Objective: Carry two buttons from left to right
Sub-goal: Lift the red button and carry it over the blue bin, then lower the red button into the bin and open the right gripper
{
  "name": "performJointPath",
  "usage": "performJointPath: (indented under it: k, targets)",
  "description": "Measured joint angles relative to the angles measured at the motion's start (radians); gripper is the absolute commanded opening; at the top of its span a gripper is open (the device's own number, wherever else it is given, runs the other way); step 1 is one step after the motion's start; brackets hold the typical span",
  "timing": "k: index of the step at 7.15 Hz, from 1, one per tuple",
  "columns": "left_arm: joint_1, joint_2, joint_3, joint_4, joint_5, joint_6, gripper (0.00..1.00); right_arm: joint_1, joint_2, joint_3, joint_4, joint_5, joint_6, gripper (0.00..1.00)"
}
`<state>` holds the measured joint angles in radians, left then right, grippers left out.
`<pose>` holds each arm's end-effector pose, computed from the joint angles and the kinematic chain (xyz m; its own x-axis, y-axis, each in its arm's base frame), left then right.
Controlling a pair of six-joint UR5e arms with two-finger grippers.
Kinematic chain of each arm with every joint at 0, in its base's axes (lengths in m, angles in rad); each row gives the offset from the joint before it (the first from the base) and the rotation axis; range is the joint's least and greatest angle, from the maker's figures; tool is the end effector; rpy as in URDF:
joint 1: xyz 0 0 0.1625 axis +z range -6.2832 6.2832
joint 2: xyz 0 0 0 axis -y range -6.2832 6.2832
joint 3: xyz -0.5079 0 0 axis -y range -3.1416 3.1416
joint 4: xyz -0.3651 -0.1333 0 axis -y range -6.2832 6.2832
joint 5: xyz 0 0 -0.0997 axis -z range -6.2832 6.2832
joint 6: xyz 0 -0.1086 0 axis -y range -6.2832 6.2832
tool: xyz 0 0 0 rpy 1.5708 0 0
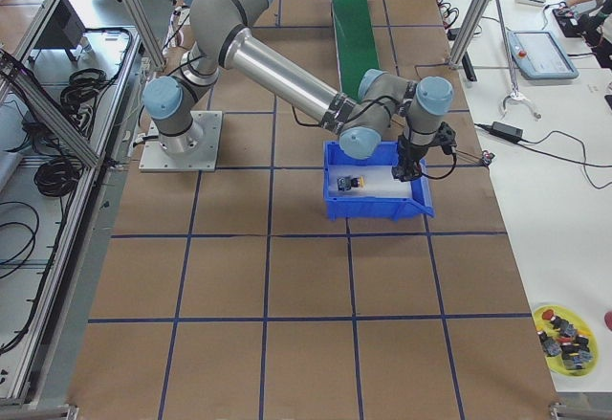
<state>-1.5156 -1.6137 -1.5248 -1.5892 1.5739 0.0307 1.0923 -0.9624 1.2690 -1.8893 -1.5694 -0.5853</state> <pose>-0.1060 -0.4915 0.5609 -0.9997 -0.0244 -0.0026 -0.0245 0.9996 0.0154 -0.2220 -0.7178 0.3617 -0.9943 -0.1066 0.0054 -0.1066 0.9942 -0.0107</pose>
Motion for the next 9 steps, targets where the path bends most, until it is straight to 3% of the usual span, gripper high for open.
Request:
performJointPath:
  k: [5, 6, 7, 8, 9]
  targets:
    - [0.000, 0.000, 0.000, 0.000, 0.000, 0.000, 1.00, 0.003, 0.045, 0.049, -0.036, -0.012, 0.012, 0.07]
    - [0.000, 0.000, 0.000, 0.000, 0.000, 0.000, 1.00, 0.003, 0.053, 0.050, -0.037, -0.014, 0.013, 0.20]
    - [0.000, 0.000, 0.000, 0.000, 0.000, 0.000, 1.00, 0.003, 0.060, 0.050, -0.037, -0.015, 0.013, 0.63]
    - [0.000, 0.000, 0.000, 0.000, 0.000, 0.000, 1.00, 0.003, 0.065, 0.046, -0.038, -0.011, 0.014, 0.90]
    - [0.000, 0.000, 0.000, 0.000, 0.000, 0.000, 1.00, 0.003, 0.066, 0.040, -0.038, -0.002, 0.014, 0.96]
